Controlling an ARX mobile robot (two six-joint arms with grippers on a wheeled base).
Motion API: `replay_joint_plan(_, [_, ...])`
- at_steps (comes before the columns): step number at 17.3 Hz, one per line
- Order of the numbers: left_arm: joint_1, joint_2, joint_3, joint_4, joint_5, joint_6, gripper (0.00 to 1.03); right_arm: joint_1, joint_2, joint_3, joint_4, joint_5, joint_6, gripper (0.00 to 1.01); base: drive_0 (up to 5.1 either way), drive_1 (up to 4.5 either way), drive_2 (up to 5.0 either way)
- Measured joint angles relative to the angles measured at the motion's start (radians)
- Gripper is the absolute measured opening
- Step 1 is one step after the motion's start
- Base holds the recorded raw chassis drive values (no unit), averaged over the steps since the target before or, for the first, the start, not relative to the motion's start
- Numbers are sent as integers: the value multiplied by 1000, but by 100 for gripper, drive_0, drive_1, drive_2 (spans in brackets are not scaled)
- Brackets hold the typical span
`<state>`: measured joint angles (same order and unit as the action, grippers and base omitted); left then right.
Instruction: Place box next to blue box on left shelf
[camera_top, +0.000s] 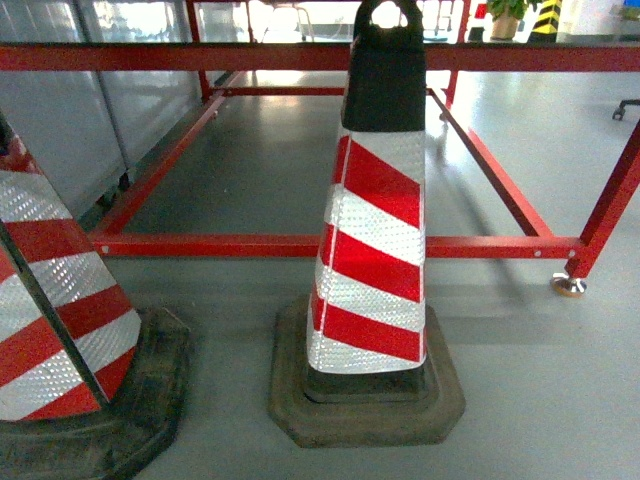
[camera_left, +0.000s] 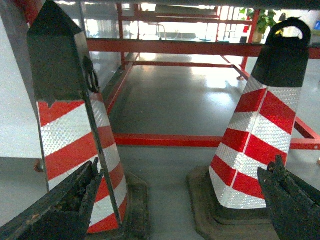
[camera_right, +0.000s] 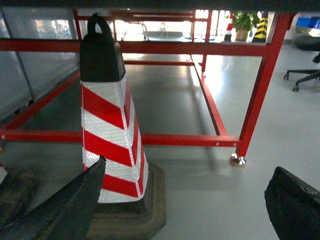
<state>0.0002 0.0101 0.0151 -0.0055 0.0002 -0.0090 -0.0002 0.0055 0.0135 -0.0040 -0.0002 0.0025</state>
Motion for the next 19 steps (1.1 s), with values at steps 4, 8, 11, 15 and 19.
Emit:
replay_joint_plan(4, [0,0,0,0,1,10,98,0,0,0,-1,0,0,98,0,0,0])
replay_joint_plan(8, [0,0,0,1,0,10,98,0,0,0,0,0,0,98,0,0,0])
replay_joint_plan(11, [0,0,0,1,0,10,98,0,0,0,-1,0,1,98,0,0,0])
replay_joint_plan(15, [0,0,0,0,0,10,98,0,0,0,-2,0,1,98,0,0,0])
replay_joint_plan(19, [0,0,0,0,0,10,98,0,0,0,-2,0,1,98,0,0,0])
